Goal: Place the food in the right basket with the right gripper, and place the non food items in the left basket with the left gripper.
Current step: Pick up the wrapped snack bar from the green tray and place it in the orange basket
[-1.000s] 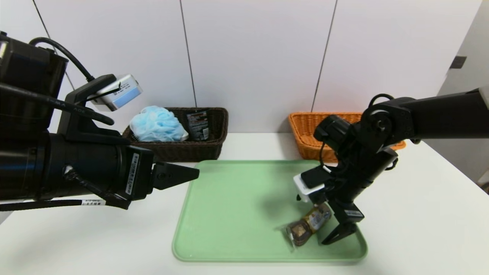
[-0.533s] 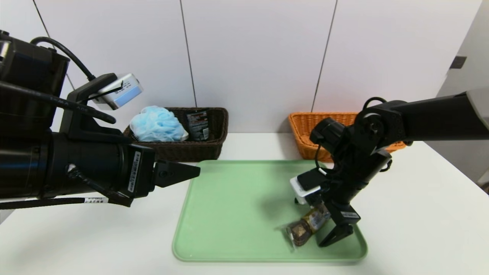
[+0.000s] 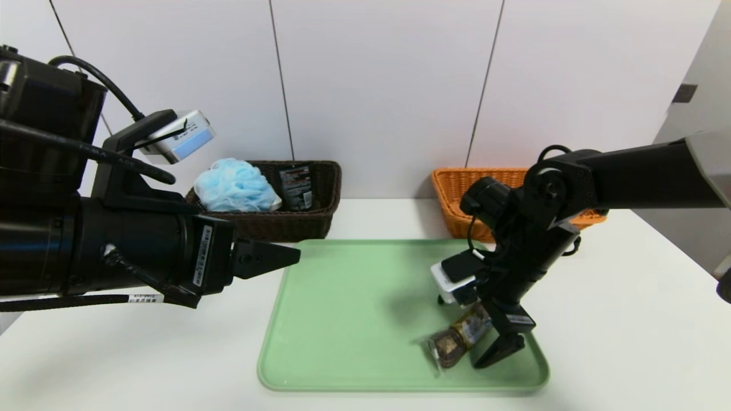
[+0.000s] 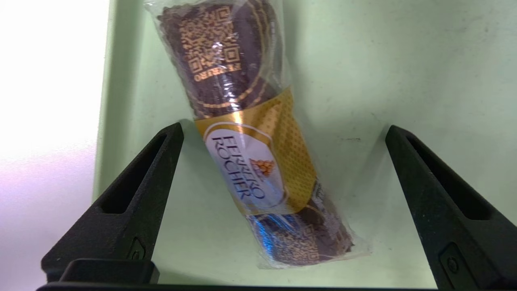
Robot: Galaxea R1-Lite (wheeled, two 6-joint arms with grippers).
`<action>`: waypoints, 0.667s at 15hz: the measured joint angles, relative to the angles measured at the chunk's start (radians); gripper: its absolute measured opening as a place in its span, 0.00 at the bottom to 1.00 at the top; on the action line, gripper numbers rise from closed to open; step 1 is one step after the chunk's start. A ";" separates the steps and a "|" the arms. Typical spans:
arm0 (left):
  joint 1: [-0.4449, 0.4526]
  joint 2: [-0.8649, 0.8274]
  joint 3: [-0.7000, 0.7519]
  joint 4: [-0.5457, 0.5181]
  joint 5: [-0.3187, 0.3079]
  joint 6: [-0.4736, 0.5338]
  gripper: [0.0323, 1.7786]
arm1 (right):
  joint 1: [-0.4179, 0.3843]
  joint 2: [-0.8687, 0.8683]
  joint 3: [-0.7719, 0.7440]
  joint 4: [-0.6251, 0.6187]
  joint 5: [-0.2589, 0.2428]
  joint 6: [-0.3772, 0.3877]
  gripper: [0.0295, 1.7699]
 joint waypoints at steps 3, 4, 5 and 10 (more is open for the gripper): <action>0.000 0.003 0.000 -0.022 -0.001 -0.003 0.95 | 0.001 0.005 -0.002 0.002 -0.003 0.000 0.97; 0.000 0.004 0.000 -0.030 -0.002 -0.003 0.95 | 0.003 0.006 -0.002 0.002 -0.004 0.000 0.97; 0.000 0.006 0.001 -0.034 -0.003 -0.002 0.95 | 0.004 0.006 -0.003 0.003 -0.004 0.000 0.97; 0.000 0.011 0.000 -0.036 -0.003 -0.001 0.95 | 0.004 0.008 -0.013 0.006 -0.004 0.001 0.60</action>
